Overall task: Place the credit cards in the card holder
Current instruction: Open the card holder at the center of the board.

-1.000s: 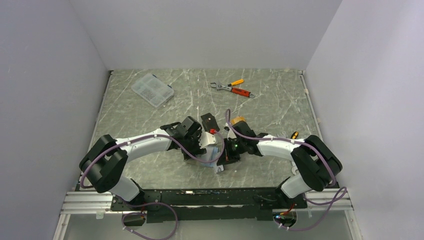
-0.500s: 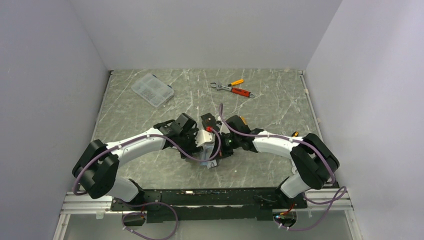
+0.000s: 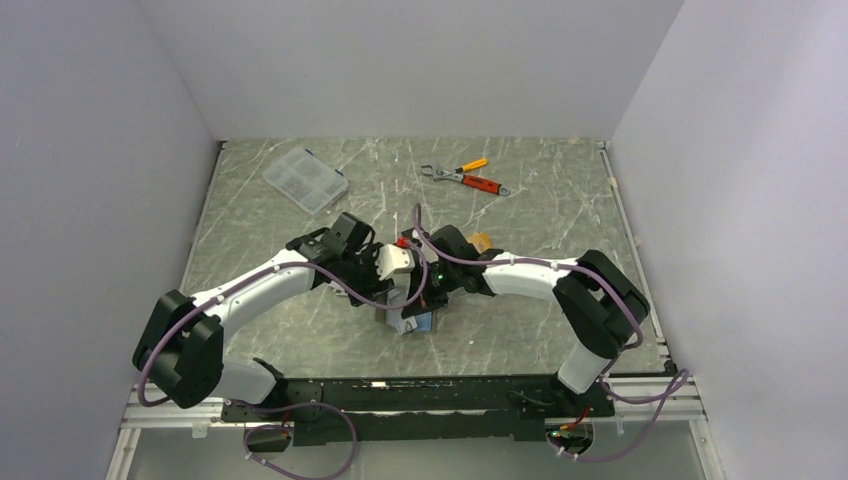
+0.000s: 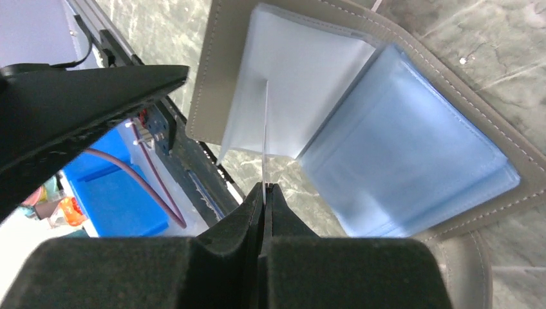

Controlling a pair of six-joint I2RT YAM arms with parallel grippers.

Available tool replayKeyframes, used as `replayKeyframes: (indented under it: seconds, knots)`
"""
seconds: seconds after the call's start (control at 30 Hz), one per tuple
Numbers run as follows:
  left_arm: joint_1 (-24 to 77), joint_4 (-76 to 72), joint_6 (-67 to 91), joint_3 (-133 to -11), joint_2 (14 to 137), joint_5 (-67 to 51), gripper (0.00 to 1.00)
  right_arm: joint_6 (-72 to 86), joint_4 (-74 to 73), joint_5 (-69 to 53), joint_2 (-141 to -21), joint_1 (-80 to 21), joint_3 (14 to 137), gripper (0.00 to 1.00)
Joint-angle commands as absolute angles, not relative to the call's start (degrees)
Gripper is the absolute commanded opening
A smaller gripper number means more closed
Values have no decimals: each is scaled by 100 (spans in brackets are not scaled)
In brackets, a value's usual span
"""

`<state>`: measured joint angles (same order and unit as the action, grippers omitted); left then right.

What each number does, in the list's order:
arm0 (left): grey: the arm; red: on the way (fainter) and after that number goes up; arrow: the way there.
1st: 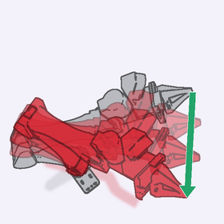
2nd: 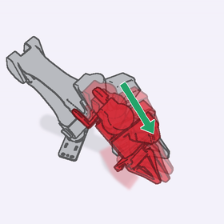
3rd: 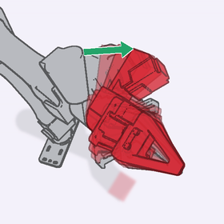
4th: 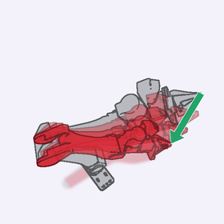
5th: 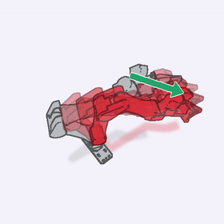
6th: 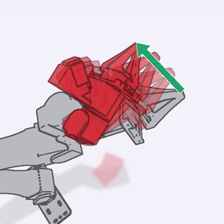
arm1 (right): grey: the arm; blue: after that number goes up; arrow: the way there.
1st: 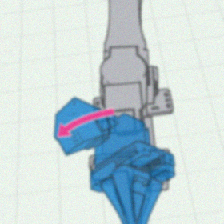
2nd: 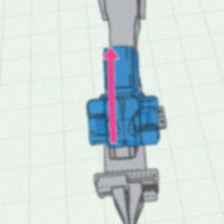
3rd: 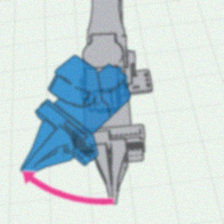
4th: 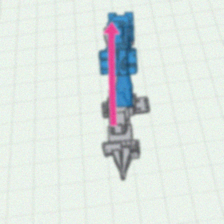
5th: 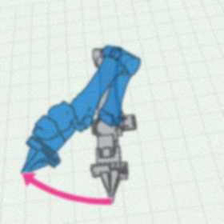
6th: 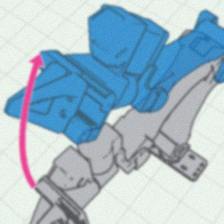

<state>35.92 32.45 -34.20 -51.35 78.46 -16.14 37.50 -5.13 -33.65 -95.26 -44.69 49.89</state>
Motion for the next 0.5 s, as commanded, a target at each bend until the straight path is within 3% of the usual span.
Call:
replayKeyframes:
  seconds: [0.0, 0.47]
  knots:
    - [3456, 3348, -3473, -5388, 7755, -2021, 60, 3613, -314, -3485, -9756, -4512, 5186, 0]
    - [3607, 3067, -3195, -5629, 8542, -2442, 57, 3587, -243, -3518, -10146, -4515, 5194, 0]
